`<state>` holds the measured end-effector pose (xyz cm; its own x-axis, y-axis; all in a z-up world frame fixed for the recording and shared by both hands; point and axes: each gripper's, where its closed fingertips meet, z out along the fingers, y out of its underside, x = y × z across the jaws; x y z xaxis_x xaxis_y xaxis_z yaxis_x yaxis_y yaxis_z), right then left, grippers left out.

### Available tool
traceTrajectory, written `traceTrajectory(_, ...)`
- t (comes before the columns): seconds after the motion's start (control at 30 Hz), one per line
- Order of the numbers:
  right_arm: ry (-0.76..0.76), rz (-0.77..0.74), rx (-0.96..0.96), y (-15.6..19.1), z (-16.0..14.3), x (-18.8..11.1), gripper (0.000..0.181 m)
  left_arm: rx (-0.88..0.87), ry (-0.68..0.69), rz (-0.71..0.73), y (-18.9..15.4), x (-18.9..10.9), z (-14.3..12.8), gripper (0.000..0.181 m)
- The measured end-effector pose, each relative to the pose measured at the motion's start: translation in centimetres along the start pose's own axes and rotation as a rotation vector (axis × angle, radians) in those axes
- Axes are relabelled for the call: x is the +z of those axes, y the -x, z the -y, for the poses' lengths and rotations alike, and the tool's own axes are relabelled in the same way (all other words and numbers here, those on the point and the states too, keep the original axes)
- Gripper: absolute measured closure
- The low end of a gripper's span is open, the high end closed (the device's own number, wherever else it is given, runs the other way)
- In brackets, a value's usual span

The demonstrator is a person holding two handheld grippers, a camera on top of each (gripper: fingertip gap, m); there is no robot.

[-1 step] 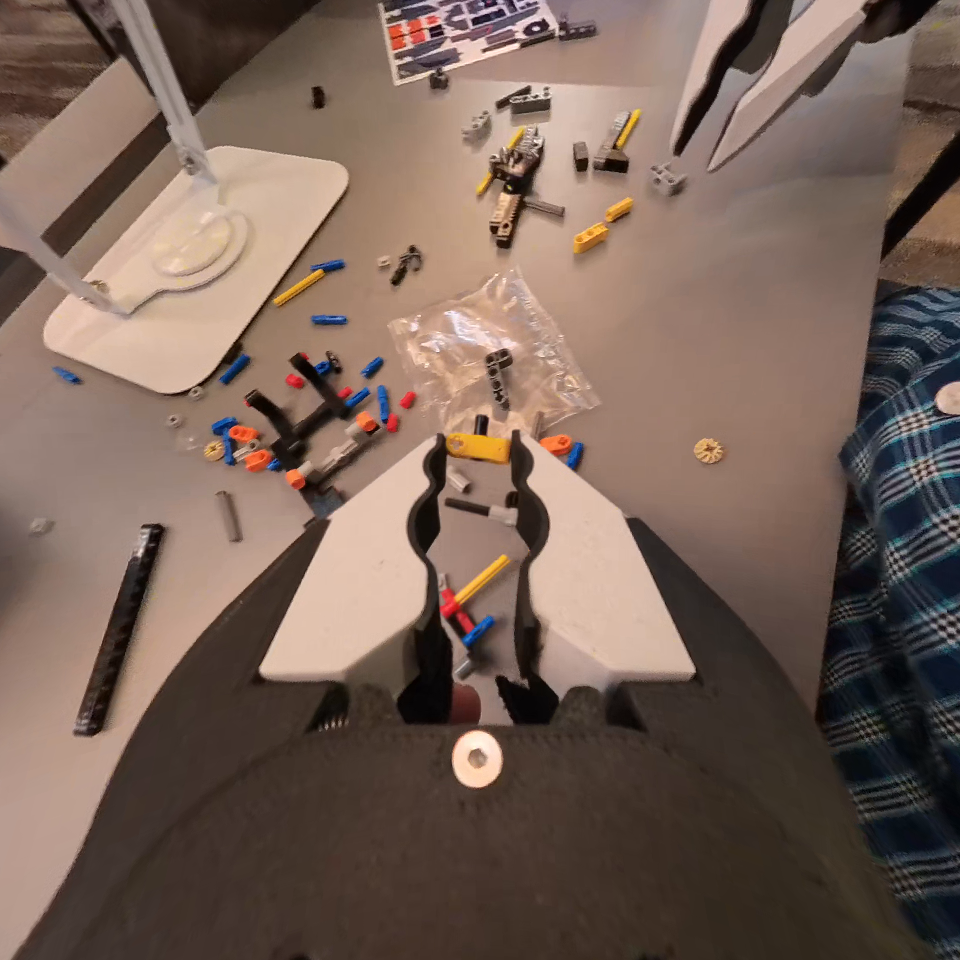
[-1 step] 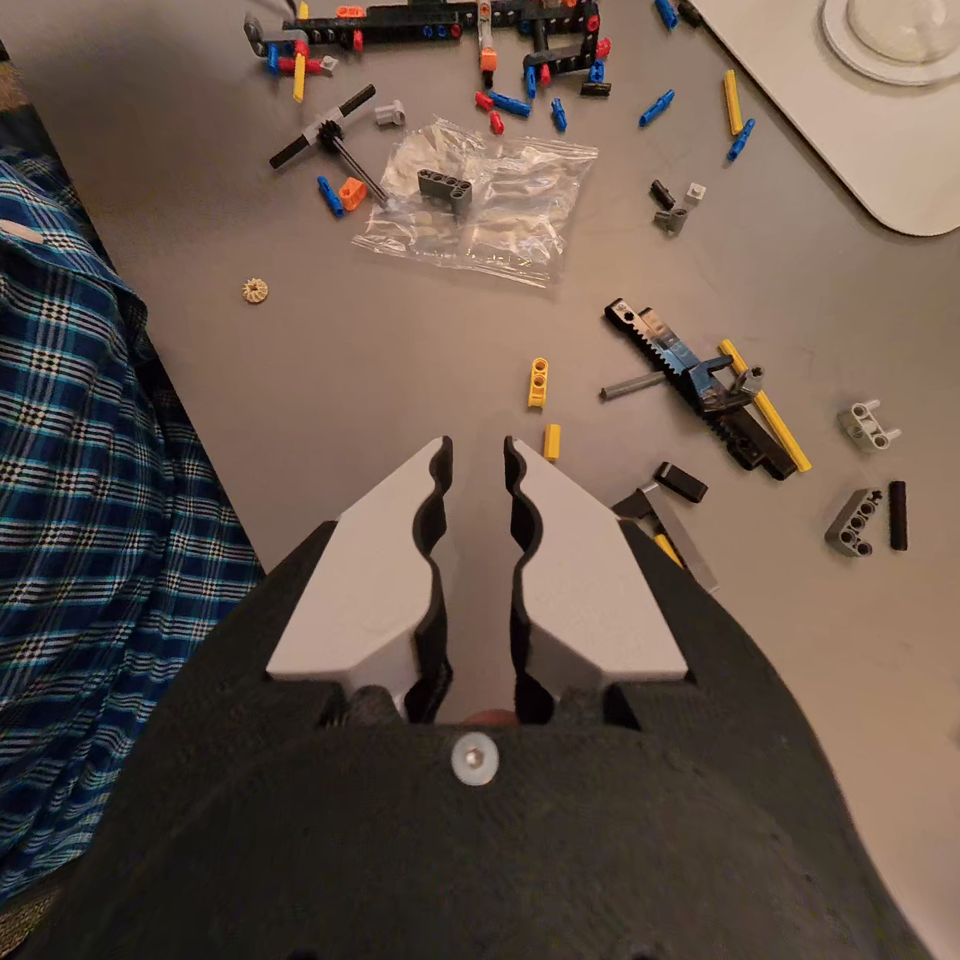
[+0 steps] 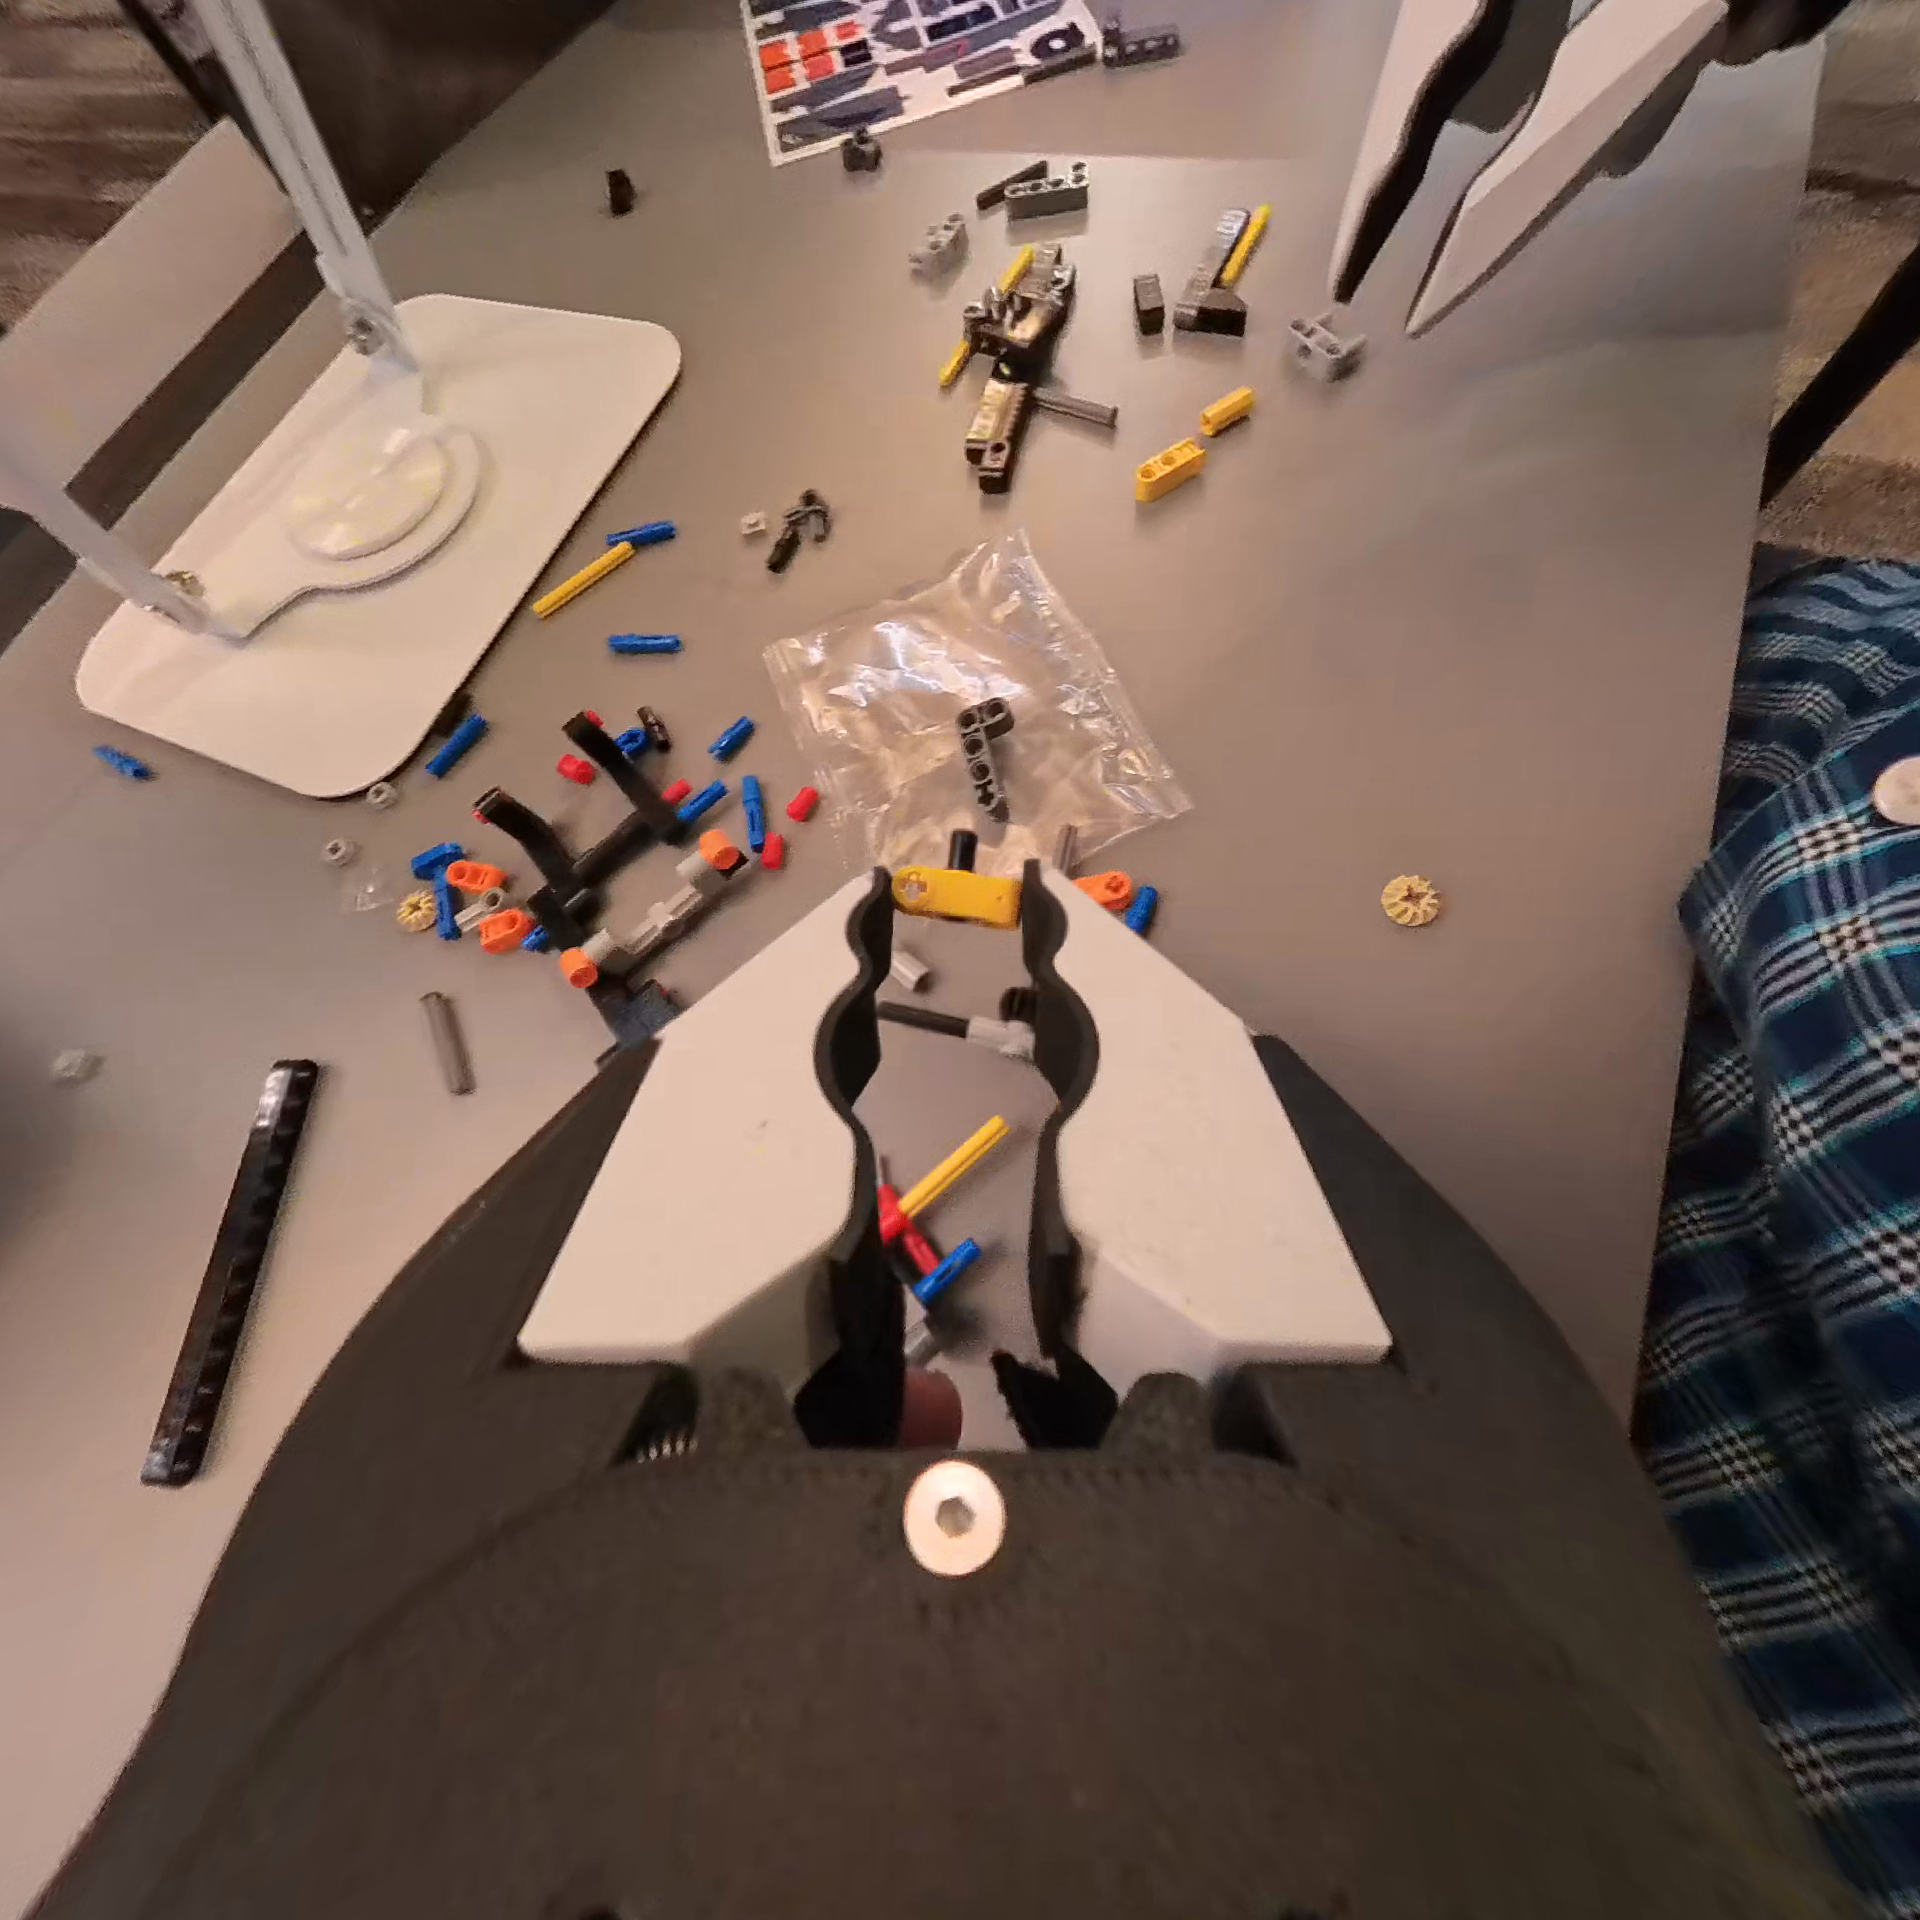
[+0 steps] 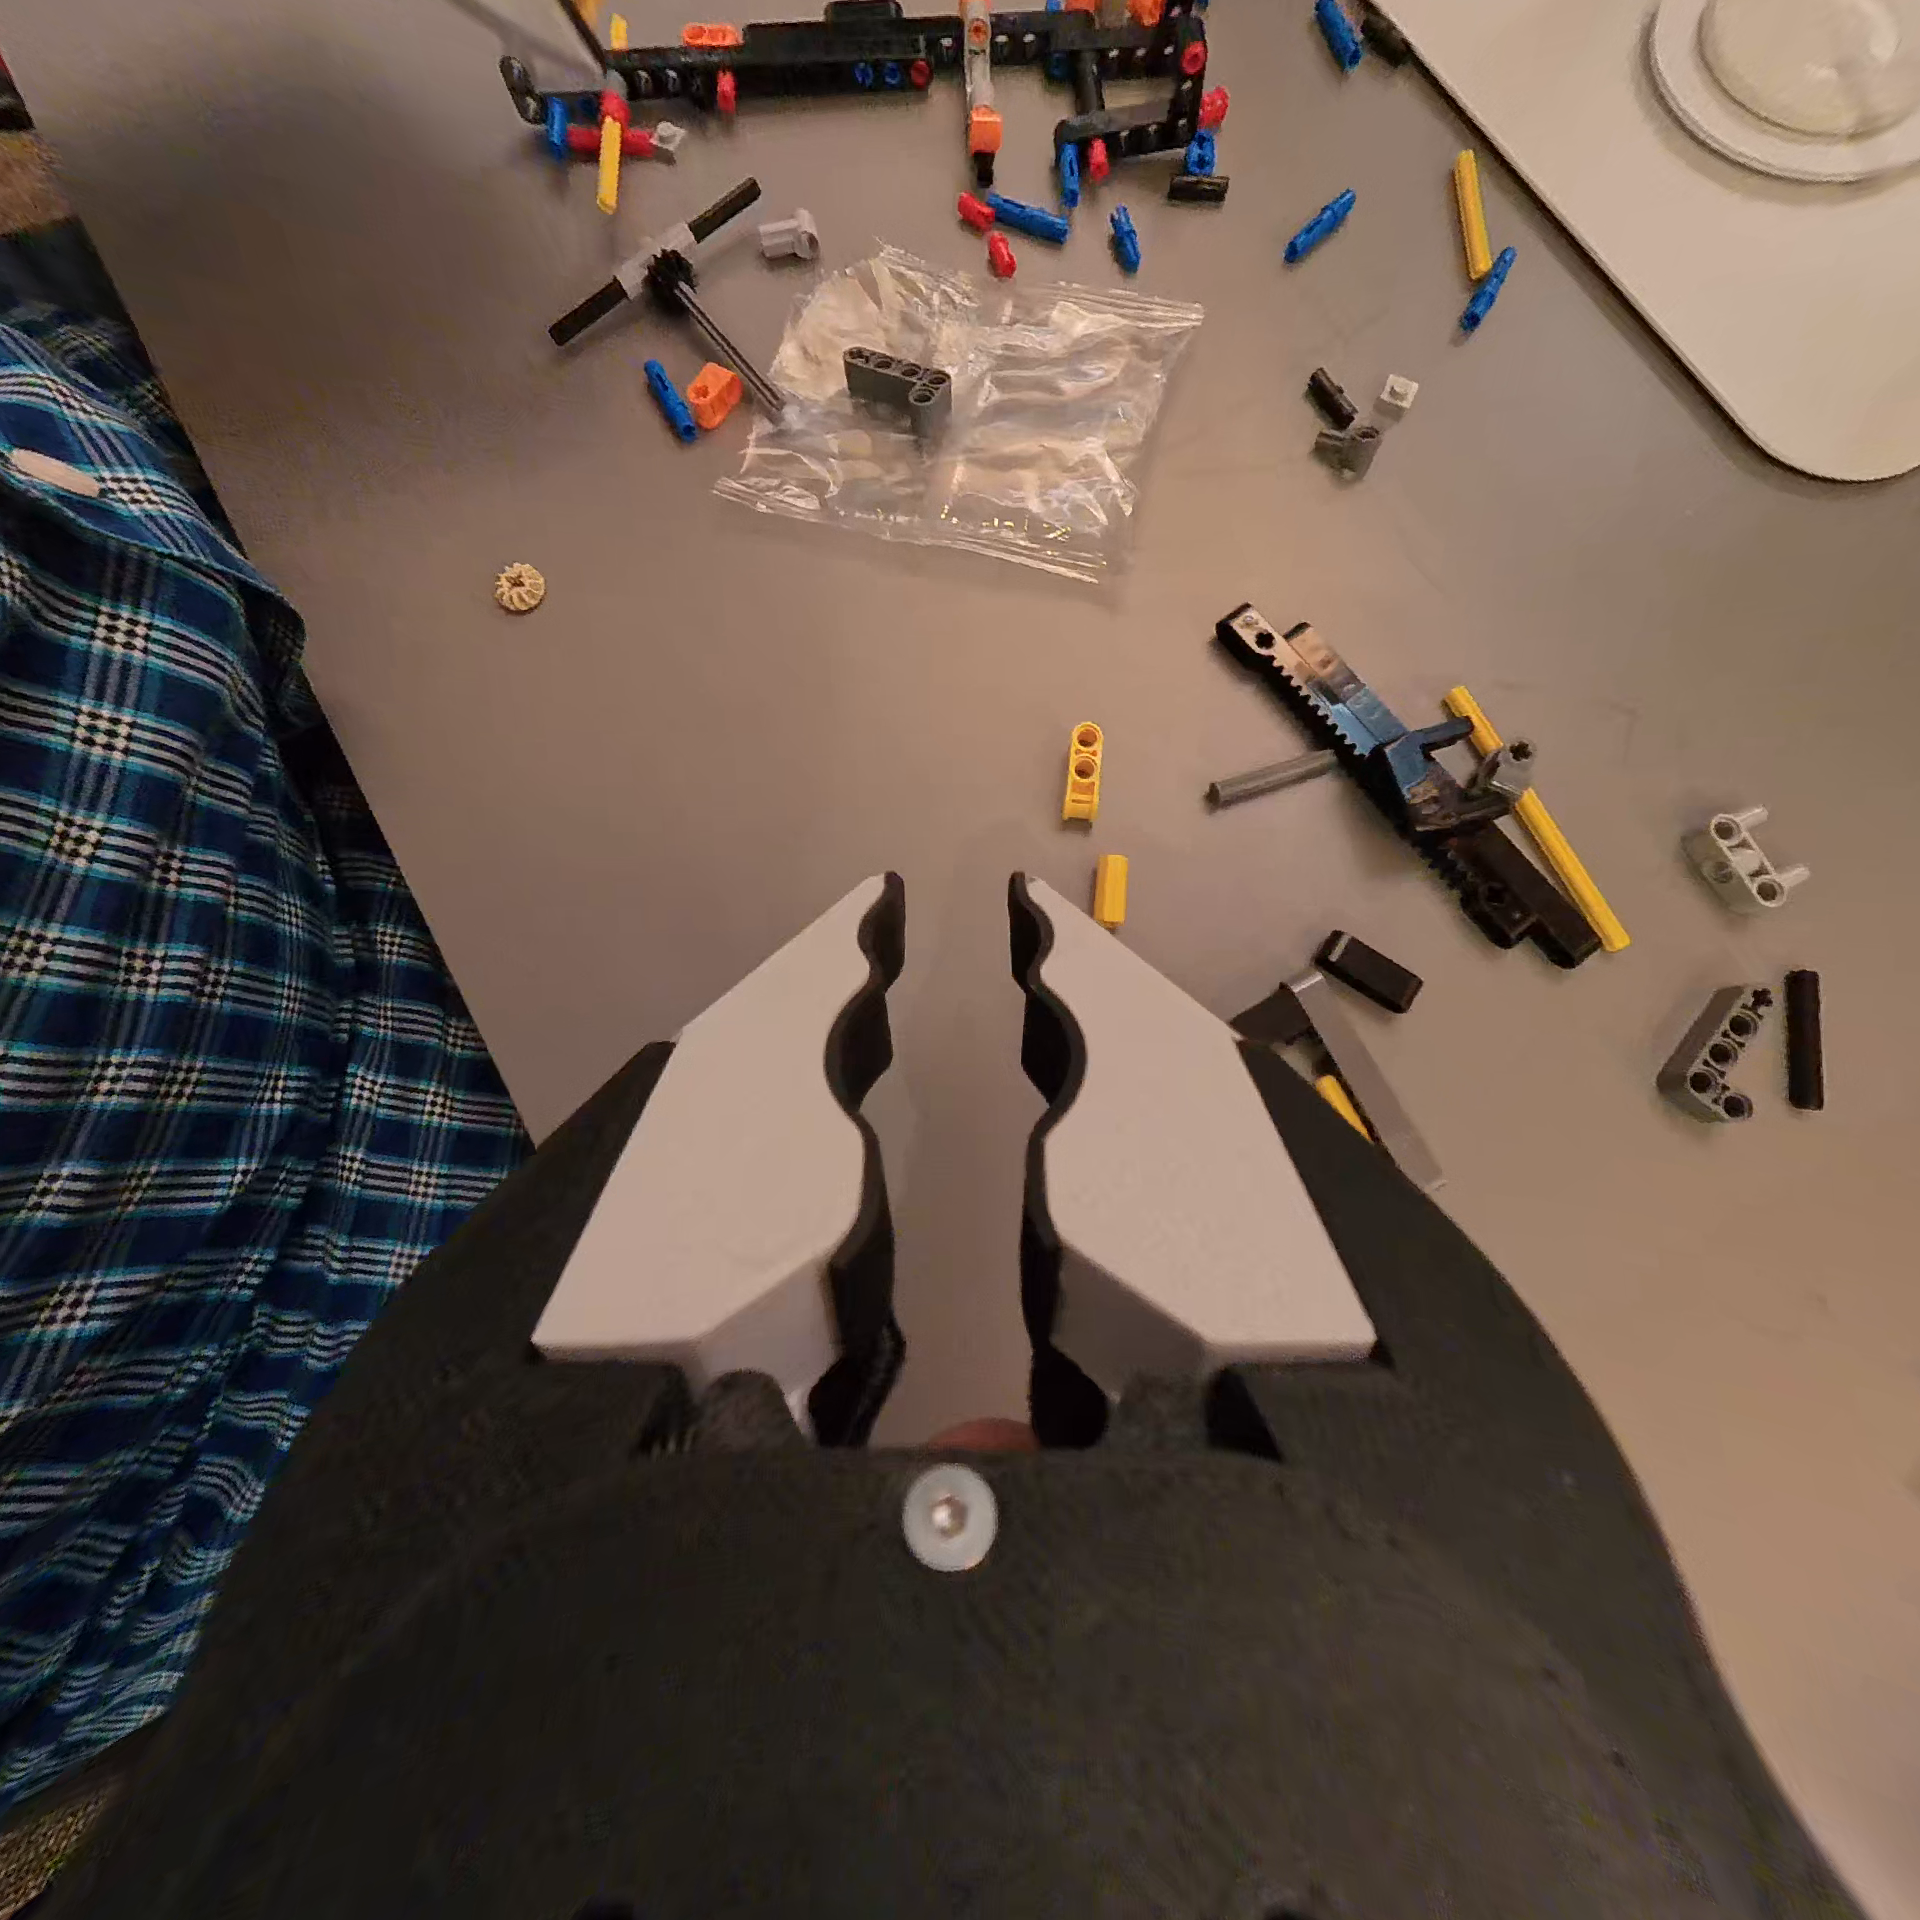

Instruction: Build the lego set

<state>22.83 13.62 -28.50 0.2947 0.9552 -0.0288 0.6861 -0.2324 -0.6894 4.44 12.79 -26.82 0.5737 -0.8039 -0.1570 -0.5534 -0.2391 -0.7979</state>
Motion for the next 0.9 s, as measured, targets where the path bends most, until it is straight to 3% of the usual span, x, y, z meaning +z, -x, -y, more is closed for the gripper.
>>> traceTrajectory(0.27,-0.037,0.012,0.000,0.6,0.8,0.3,0.160,0.035,0.014,0.003,-0.7,0.4,0.7,0.159)
traceTrajectory(0.5,-0.008,-0.062,0.023,-1.1,0.4,0.7,0.159,0.057,0.042,-0.014,-1.8,1.1,1.0,0.159)
traceTrajectory(0.9,0.117,-0.099,-0.063,-2.9,1.0,5.4,0.164,0.049,0.046,-0.026,-2.4,1.5,1.0,0.159)
